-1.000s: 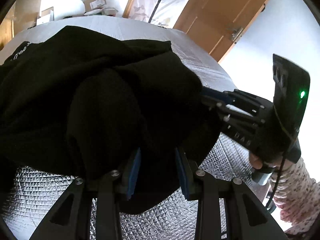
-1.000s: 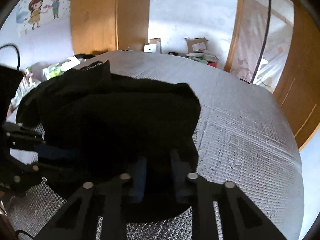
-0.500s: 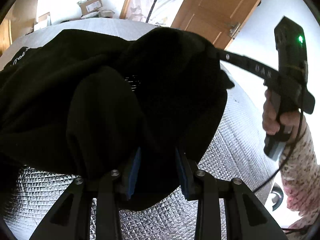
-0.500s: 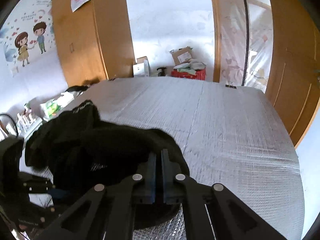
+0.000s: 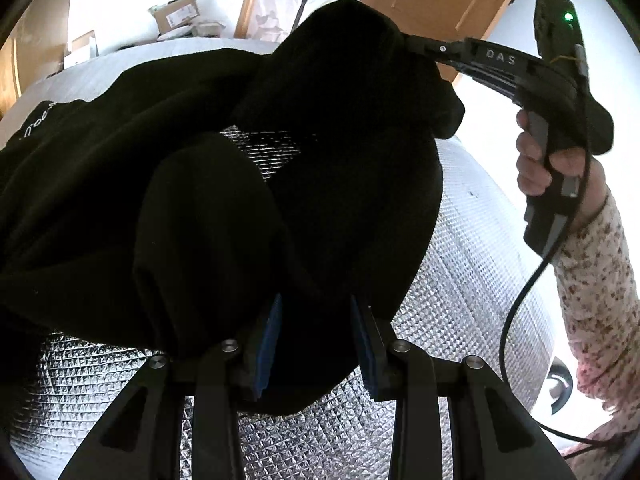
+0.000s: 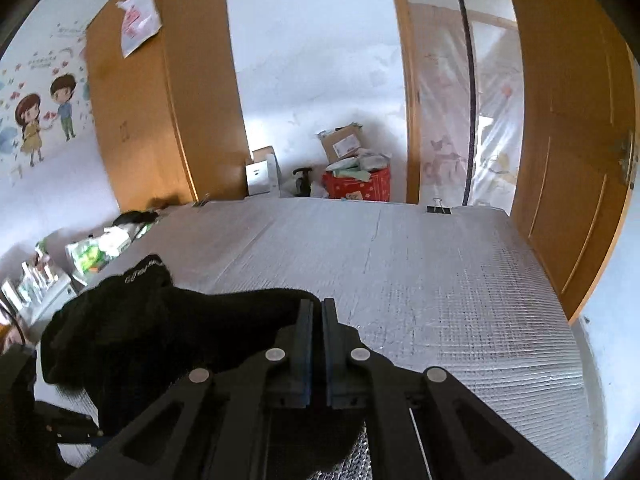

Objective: Fold clothes

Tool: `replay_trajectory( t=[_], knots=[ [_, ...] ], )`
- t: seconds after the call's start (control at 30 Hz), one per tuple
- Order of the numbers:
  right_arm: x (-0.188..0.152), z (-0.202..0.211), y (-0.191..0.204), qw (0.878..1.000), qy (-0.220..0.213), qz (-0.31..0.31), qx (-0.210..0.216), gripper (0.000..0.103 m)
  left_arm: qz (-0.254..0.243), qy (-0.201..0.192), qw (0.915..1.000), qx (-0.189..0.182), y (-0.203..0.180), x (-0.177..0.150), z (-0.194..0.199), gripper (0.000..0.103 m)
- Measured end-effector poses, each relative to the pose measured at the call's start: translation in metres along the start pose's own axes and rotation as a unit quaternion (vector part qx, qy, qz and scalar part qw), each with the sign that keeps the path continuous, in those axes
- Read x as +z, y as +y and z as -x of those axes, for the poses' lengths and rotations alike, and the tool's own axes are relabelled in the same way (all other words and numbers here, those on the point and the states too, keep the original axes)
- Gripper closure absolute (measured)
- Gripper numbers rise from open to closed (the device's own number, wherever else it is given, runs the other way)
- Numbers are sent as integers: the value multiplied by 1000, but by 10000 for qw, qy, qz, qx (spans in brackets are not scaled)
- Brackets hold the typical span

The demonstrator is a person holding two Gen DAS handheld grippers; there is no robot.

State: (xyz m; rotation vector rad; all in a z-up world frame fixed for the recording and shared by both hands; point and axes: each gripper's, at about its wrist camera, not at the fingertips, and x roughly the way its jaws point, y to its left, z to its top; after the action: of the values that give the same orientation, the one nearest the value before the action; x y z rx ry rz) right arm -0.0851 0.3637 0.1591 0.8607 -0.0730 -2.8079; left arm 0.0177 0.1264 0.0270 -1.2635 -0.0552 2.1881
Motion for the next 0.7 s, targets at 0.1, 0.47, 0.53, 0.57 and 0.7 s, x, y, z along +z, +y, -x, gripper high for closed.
replay_trajectory(
  t=[0.1, 0.47, 0.53, 0.57, 0.7],
  knots=[
    [6, -6, -8, 9999, 8, -24, -104, 99, -7, 5, 10000, 1, 1, -2, 2, 67],
    [29, -42, -39, 9988, 55, -178, -458, 99, -12, 21, 10000, 7, 10, -10, 10, 67],
    [32, -51, -44, 9985, 83, -203, -499, 99, -16, 24, 10000, 13, 10, -10, 10, 67],
    [32, -55, -45, 9984, 90, -205, -529, 99, -14, 24, 10000, 15, 9, -10, 10, 67],
    [29, -78, -48, 9979, 337, -219, -516, 99, 22, 11, 10000, -8, 6, -13, 9, 67]
  ],
)
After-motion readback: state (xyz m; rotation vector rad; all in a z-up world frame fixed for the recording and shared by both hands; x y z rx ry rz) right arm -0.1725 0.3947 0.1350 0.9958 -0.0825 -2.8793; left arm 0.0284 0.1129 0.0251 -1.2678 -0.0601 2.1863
